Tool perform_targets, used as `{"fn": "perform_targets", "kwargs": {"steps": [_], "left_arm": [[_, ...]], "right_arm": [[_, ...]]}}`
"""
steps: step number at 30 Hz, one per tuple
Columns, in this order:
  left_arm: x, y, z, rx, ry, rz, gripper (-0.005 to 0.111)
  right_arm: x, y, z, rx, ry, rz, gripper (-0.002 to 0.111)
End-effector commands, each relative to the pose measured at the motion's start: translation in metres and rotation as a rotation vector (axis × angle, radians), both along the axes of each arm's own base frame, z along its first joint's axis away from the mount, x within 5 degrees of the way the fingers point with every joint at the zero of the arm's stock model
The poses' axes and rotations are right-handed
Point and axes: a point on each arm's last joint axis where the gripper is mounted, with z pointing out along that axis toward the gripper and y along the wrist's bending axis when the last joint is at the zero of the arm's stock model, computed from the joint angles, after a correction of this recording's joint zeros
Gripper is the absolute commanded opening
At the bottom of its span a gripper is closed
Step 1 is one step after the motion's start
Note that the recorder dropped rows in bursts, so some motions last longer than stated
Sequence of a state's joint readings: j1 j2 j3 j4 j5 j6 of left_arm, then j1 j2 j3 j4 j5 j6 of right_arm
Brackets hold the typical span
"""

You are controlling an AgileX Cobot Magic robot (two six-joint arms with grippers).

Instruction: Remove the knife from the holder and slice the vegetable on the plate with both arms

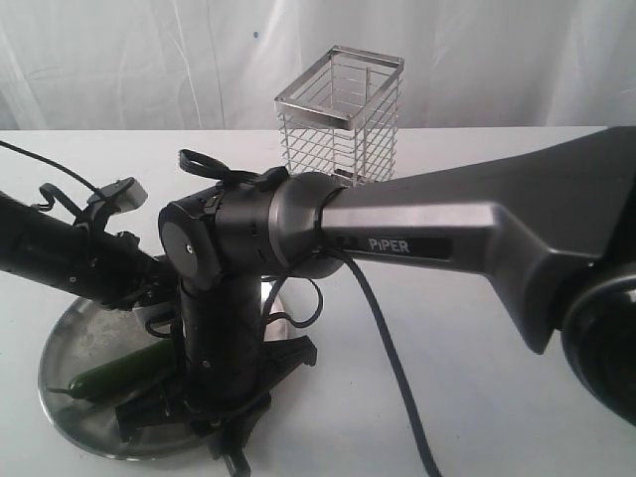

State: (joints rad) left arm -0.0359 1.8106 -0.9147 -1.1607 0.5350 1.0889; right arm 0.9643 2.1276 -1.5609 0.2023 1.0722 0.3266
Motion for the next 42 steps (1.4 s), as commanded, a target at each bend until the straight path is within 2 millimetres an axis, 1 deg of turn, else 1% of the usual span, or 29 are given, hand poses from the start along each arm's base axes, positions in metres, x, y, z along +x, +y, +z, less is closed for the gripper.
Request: {"fn": "perform_targets", "kwargs": {"steps": [1,9,12,15,22,30,32,37,42], "left_arm": [[-0.007,-0.002,-0.001,0.019,0.004,-0.065,0.0],[-0.012,-0.003,-0.002,0.024,0.024,-0.126,0.0],[-0.013,0.0,-0.007,0.055,0.023,-0.102,0.0],[-0.014,0.004,-0.018,0.093,0.036,-0.054,0.0],[-0.013,0.005,-0.05,0.113,0.129,-0.037,0.0],[-0.013,0.008,-0.069,0.139,0.173,-0.019,0.0],[-0.013,0.008,-0.07,0.143,0.175,-0.013,0.0],[-0.011,0.008,-0.07,0.141,0.171,0.004,0.0],[-0.01,0.008,-0.07,0.14,0.169,0.017,0.0]], "right_arm": [[0.007,0.0,0.005,0.026,-0.035,0.0,0.0],[0.007,0.0,0.005,0.027,-0.036,0.0,0.0],[0.007,0.0,0.005,0.027,-0.036,0.0,0.0],[0.007,0.0,0.005,0.029,-0.037,0.0,0.0],[0.007,0.001,0.006,0.032,-0.034,-0.002,0.0],[0.004,0.002,0.006,0.041,-0.003,-0.016,0.0],[0.003,0.0,0.006,0.02,0.013,-0.01,0.0],[0.0,-0.014,0.006,-0.123,0.044,0.044,0.0],[-0.001,-0.014,0.007,-0.126,0.034,0.052,0.0]]}}
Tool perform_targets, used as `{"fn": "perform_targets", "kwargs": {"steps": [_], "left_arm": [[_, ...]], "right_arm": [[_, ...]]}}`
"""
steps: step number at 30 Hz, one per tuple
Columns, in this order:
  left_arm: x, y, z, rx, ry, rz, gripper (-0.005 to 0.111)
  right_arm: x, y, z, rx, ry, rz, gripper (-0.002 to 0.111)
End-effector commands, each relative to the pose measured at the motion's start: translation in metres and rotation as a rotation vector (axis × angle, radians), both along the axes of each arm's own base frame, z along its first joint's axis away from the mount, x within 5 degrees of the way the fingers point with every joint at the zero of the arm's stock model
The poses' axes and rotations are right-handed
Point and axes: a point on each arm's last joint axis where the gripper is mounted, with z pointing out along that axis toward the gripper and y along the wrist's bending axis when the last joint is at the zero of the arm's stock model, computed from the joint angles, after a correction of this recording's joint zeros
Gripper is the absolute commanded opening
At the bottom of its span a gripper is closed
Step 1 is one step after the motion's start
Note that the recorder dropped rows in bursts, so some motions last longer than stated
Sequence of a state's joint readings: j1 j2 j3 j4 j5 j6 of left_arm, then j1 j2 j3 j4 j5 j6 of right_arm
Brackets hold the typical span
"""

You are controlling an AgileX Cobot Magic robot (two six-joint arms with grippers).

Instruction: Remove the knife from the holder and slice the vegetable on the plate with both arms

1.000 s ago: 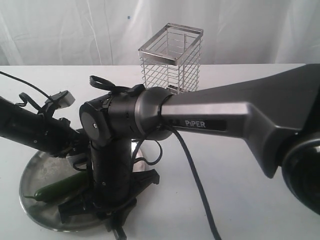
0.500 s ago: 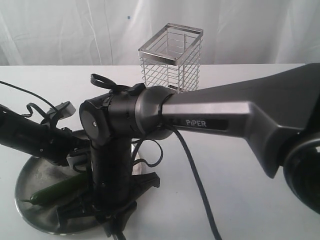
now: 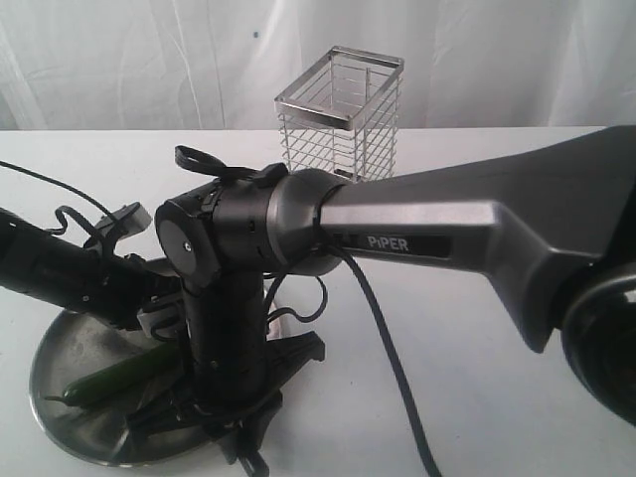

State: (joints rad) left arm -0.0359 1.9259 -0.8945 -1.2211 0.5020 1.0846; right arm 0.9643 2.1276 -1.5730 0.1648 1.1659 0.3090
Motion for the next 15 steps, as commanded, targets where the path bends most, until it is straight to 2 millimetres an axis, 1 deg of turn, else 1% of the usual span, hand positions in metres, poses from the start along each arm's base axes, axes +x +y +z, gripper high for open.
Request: {"fn": "perform_targets", "kwargs": {"steps": [1,6,10,13,15], "left_arm": [[-0.01,0.007,-0.03,0.141,0.046,-0.058,0.0],[-0.011,0.006,-0.029,0.128,0.049,-0.058,0.0],[-0.01,0.005,-0.025,0.11,0.045,-0.059,0.0],[-0.01,0.005,-0.02,0.109,0.027,-0.058,0.0],[-0.01,0.004,-0.019,0.103,0.03,-0.062,0.0]], "right_arm": [[0.0,-0.008,0.005,-0.047,0.009,0.002,0.0],[0.002,-0.01,0.009,-0.059,-0.022,0.005,0.0],[0.011,-0.017,0.009,-0.123,-0.106,-0.018,0.0],[0.018,-0.022,0.009,-0.13,-0.113,-0.035,0.0],[0.023,-0.025,0.007,-0.138,-0.115,-0.049,0.0]]}}
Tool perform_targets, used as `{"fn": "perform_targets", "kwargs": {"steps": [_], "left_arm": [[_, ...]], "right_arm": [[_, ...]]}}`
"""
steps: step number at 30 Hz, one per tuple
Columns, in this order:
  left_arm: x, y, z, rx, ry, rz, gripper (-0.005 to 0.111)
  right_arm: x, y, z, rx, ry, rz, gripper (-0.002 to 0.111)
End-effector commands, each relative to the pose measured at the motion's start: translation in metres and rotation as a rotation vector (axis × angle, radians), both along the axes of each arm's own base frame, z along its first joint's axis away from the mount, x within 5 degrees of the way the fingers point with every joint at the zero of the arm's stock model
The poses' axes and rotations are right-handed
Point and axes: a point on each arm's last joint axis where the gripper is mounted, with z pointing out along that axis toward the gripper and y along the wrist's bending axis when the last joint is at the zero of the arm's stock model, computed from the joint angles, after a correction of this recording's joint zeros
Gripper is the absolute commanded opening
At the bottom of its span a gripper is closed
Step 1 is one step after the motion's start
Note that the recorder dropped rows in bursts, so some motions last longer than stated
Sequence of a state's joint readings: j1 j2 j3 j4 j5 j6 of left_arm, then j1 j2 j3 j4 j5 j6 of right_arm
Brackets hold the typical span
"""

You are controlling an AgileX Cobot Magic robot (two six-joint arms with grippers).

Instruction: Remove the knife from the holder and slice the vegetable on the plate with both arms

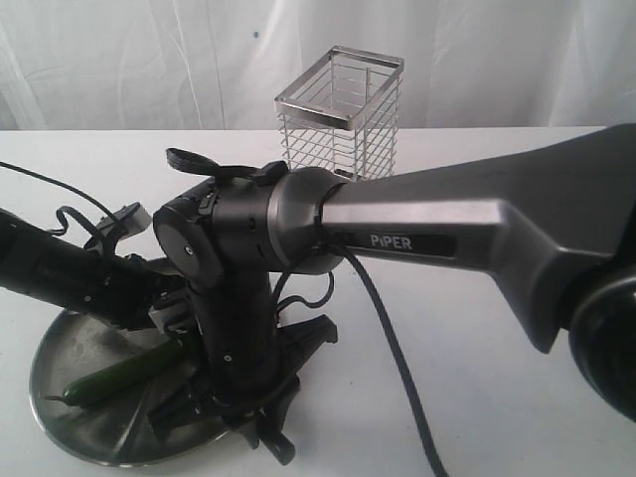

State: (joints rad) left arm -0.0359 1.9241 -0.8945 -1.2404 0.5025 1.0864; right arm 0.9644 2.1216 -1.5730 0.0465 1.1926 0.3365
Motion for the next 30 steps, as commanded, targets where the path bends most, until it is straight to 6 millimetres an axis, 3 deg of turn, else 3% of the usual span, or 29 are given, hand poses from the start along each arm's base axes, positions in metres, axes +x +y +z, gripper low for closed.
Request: {"fn": "perform_targets", "kwargs": {"steps": [1,9,11,18,24,30], "left_arm": [[-0.011,0.004,-0.02,0.109,0.035,-0.079,0.0],[-0.009,0.004,-0.019,0.098,0.031,-0.043,0.0],[-0.003,0.002,-0.013,0.071,0.014,-0.048,0.007],[0.012,0.0,0.027,0.047,-0.113,-0.059,0.041],[0.01,-0.001,0.061,0.027,-0.195,-0.04,0.043],[0.004,-0.001,0.087,0.008,-0.253,-0.036,0.043]], "right_arm": [[0.021,-0.02,0.005,-0.059,-0.05,-0.091,0.0],[0.036,-0.032,0.006,-0.079,-0.079,-0.134,0.0],[0.035,-0.031,0.006,-0.069,-0.065,-0.117,0.0],[0.034,-0.031,0.006,-0.06,-0.053,-0.111,0.0],[0.036,-0.031,0.008,-0.064,-0.071,-0.103,0.0],[0.02,-0.015,0.032,0.082,-0.056,-0.059,0.0]]}}
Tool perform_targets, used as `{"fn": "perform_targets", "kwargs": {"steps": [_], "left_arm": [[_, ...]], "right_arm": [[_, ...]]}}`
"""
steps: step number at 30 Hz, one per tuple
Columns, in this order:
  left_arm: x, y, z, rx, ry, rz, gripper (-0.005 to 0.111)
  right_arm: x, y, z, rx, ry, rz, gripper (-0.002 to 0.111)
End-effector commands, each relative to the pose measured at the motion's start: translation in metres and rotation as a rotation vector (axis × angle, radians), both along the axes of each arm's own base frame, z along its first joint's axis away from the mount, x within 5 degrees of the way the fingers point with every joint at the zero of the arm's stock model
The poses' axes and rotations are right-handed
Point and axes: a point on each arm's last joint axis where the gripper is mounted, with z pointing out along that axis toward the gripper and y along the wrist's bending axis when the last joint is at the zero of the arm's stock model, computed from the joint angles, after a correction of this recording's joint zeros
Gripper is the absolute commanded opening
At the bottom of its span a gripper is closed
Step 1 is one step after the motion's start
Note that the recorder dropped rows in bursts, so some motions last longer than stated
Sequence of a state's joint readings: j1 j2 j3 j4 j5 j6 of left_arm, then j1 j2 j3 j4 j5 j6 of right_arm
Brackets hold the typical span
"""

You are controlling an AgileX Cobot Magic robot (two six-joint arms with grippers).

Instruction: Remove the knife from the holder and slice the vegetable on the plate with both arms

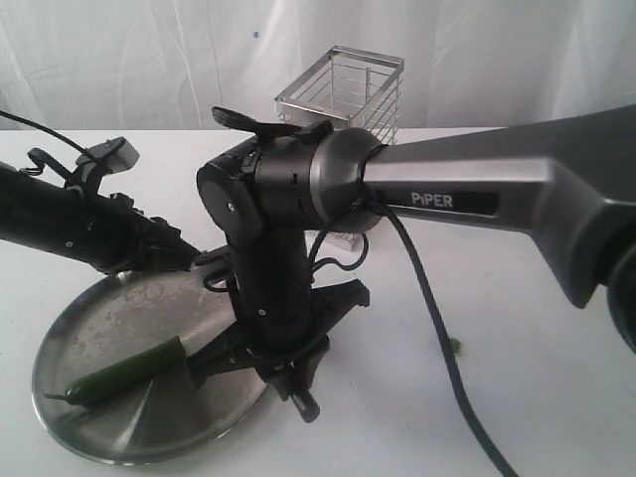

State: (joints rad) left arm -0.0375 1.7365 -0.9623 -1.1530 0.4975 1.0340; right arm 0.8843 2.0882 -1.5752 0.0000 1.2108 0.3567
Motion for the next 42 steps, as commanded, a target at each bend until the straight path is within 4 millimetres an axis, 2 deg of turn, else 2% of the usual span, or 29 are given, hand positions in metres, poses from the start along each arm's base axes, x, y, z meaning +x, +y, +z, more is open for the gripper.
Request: {"fn": "perform_targets", "kwargs": {"steps": [1,9,18,24,27,32,34,42], "left_arm": [[-0.004,-0.003,0.016,-0.027,-0.03,-0.014,0.043],[-0.007,-0.004,0.019,-0.035,-0.026,-0.034,0.043],[-0.007,-0.004,0.019,-0.037,-0.024,-0.031,0.043],[-0.008,-0.003,0.026,-0.036,-0.043,-0.016,0.043],[-0.011,-0.003,0.037,-0.04,-0.076,-0.013,0.043],[-0.019,-0.002,0.06,-0.038,-0.149,-0.017,0.043],[-0.025,-0.002,0.069,-0.028,-0.175,-0.028,0.043],[-0.045,0.018,0.109,-0.015,-0.251,0.08,0.039]], "right_arm": [[-0.008,0.01,0.019,0.105,-0.018,0.023,0.0],[-0.012,0.026,0.011,0.215,-0.005,0.041,0.0],[-0.002,0.04,-0.011,0.297,-0.052,0.024,0.0],[0.005,0.044,-0.014,0.343,-0.098,0.013,0.0],[0.008,0.043,-0.014,0.355,-0.106,0.002,0.009],[0.01,0.041,-0.012,0.358,-0.11,-0.004,0.034],[0.011,0.042,-0.008,0.378,-0.133,-0.003,0.041],[0.007,0.039,0.031,0.437,-0.228,0.039,0.043]]}}
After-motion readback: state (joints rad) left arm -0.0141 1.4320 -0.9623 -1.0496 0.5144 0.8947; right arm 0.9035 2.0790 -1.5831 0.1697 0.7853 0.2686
